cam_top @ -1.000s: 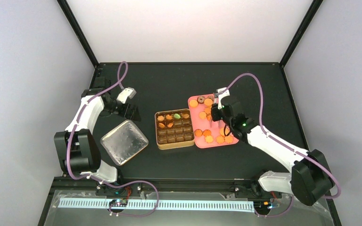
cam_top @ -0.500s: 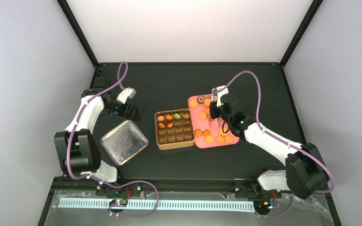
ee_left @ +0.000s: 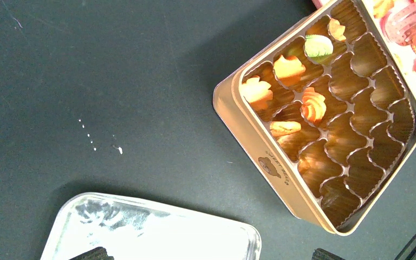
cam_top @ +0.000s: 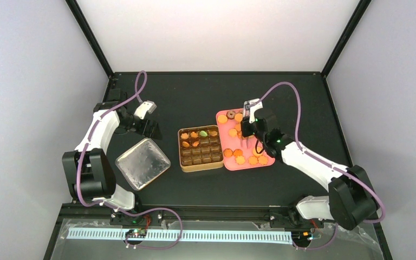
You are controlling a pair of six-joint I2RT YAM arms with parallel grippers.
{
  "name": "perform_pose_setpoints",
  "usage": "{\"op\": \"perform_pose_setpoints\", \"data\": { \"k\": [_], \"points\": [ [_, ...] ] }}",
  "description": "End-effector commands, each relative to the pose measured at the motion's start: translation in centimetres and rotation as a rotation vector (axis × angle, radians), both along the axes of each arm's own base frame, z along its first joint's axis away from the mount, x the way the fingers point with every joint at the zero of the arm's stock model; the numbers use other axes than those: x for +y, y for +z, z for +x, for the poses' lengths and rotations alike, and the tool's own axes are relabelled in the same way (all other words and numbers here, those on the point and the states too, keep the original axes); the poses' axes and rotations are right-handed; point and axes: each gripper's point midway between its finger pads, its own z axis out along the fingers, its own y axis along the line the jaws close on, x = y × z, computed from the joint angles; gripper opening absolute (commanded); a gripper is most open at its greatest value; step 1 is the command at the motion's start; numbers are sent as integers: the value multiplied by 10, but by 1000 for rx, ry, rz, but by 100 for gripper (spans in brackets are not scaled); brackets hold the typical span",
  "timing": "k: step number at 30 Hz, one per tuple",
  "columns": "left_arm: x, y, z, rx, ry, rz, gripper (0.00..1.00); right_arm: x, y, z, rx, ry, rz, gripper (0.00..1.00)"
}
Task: Pack the cookies
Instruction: Pick up the fake cookies from the plate.
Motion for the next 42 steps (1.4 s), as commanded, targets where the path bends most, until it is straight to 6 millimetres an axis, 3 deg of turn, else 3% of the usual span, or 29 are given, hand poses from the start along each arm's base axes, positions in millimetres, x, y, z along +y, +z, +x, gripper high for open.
{"op": "perform_pose_setpoints", "data": {
  "k": [1, 13, 21, 30, 42],
  "points": [
    [-2, 13, 0, -33, -14, 5, 99, -3, 10, -7, -11, 1, 24, 24],
    [-2, 14, -1, -36, -15, 4, 99, -6, 49, -12, -87, 9, 51, 18],
    [-2, 14, -1, -37, -15, 8, 99, -4, 29, 0, -62, -15, 22, 39],
    [-1, 15, -2, -40, -17, 16, 99, -5, 11, 10, -70, -36, -13, 40],
    [-1, 16, 0, -37, -17, 8, 99, -25, 10, 2, -65, -98, -65, 38]
  ]
}}
